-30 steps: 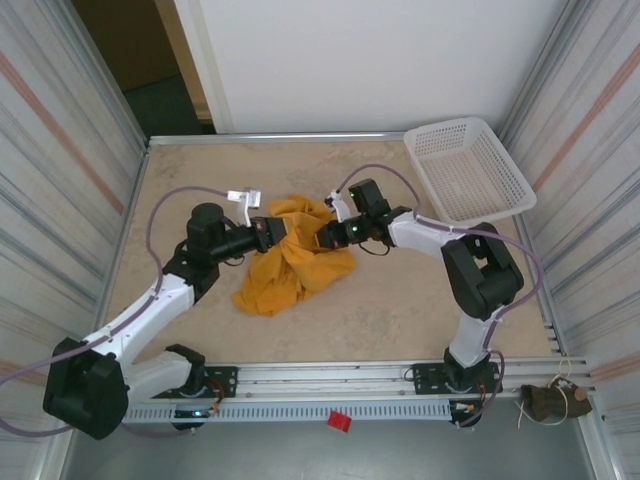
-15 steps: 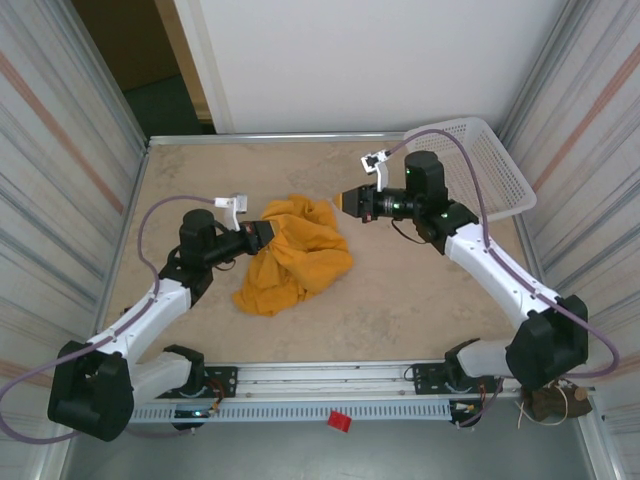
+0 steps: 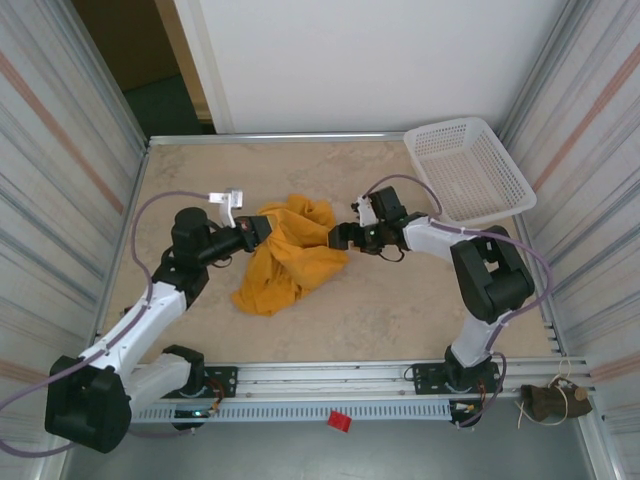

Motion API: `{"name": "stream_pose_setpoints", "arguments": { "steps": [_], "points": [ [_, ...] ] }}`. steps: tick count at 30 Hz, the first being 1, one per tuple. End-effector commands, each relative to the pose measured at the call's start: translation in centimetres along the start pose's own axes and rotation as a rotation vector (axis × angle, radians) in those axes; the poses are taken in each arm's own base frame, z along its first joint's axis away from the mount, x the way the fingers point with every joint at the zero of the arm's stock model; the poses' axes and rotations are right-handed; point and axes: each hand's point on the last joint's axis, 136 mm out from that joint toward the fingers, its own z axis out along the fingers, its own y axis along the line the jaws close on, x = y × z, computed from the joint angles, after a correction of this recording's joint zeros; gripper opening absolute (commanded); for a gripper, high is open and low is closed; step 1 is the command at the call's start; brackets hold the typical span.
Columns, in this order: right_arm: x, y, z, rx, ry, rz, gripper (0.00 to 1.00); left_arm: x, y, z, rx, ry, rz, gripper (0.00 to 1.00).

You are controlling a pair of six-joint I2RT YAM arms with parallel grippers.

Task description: Fold the inside-out t-shirt

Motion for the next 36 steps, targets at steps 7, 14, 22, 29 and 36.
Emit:
{"name": "stream_pose_setpoints", "arguments": {
  "steps": [7, 14, 22, 29, 36],
  "points": [
    [-1.2, 7.9, 0.8, -0.425, 0.055, -0.021, 0.45, -1.8, -2.1, -0.6, 0.049, -0.029, 0.049, 0.00],
    [-5.5, 10.7, -6.4, -0.522, -0.106, -0.053, 0.00, -0.4, -0.2, -1.1, -0.006, -0.027, 0.029, 0.00],
    [-7.6, 15.9, -16.8, -0.541, -0.295, -0.199, 0.00, 2.7, 4.2, -1.9, -0.127, -0.006, -0.022, 0.00],
    [-6.5, 17.4, -19.1, -0.539, -0.309, -0.252, 0.00, 1.9, 4.9, -3.0, -0.208, -0.032, -0.017, 0.60],
    [-5.0, 16.9, -18.2, -0.525, -0.251, -0.292, 0.00, 0.9, 2.0, -2.6, -0.352, 0.045, 0.259, 0.67]
  ]
}}
